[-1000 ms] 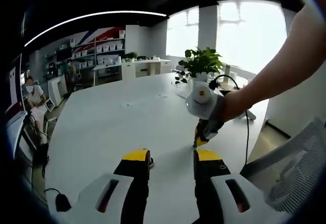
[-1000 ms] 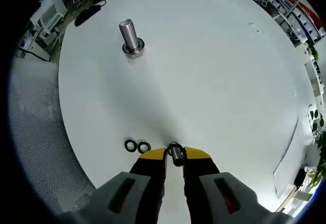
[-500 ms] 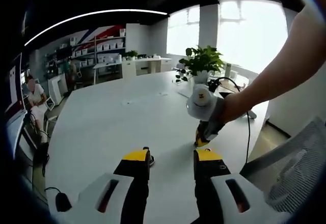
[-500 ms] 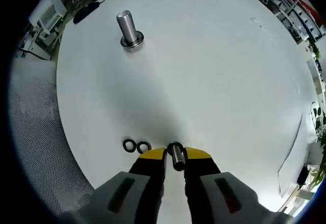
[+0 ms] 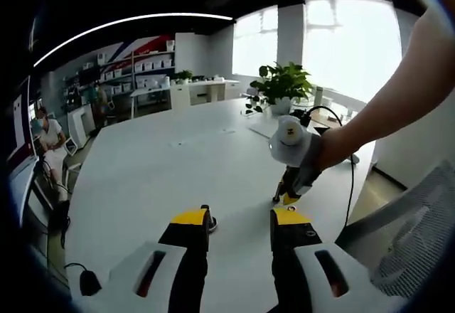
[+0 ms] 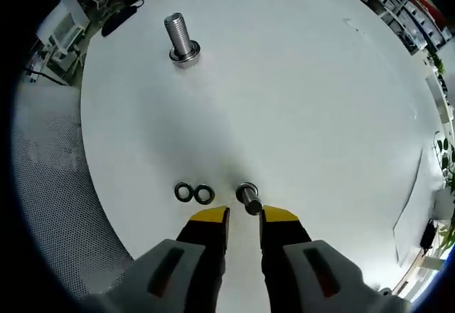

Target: Place the washer onto the threaded stud by aligning its center hole with the stud, sliding it down to the base, and recovering from edge contact or off-axis alignment until the washer reaches the visible bottom stop.

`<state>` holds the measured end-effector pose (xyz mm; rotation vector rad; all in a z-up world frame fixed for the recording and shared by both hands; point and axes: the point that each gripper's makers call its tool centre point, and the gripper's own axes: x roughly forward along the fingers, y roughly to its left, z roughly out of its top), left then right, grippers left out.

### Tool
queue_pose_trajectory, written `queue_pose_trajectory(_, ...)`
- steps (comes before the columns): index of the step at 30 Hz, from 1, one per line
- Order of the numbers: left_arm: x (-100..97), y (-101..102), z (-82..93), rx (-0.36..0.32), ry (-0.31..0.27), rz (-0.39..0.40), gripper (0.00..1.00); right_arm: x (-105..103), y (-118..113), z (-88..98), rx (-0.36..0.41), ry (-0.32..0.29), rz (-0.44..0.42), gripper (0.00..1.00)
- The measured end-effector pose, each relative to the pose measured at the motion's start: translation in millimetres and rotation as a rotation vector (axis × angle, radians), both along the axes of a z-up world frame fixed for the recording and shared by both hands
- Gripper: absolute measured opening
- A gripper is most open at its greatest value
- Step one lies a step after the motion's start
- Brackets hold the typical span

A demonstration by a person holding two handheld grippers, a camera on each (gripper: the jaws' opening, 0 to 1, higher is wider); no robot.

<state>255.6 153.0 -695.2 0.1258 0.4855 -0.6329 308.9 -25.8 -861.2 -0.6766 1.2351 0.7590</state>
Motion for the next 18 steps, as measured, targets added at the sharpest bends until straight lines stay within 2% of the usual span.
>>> queue_pose_trajectory(7, -1.1, -1, -1.5, 0.012, 0.001, -0.008, 0.32, -4, -6, 0.2, 0.024, 0.009, -0.029, 0.22)
queue_pose_trajectory(14, -1.1, 0, -4.2, 0.023, 0.005, -0.010, 0.32, -18, -6, -3.6, 0.039, 0.031, -0.001, 0.23)
queue_pose_trajectory(18, -1.5, -1, -4.6, 0.026, 0.004, -0.012, 0.32, -23, 0, -2.4, 0.083, 0.039, -0.009, 0.24)
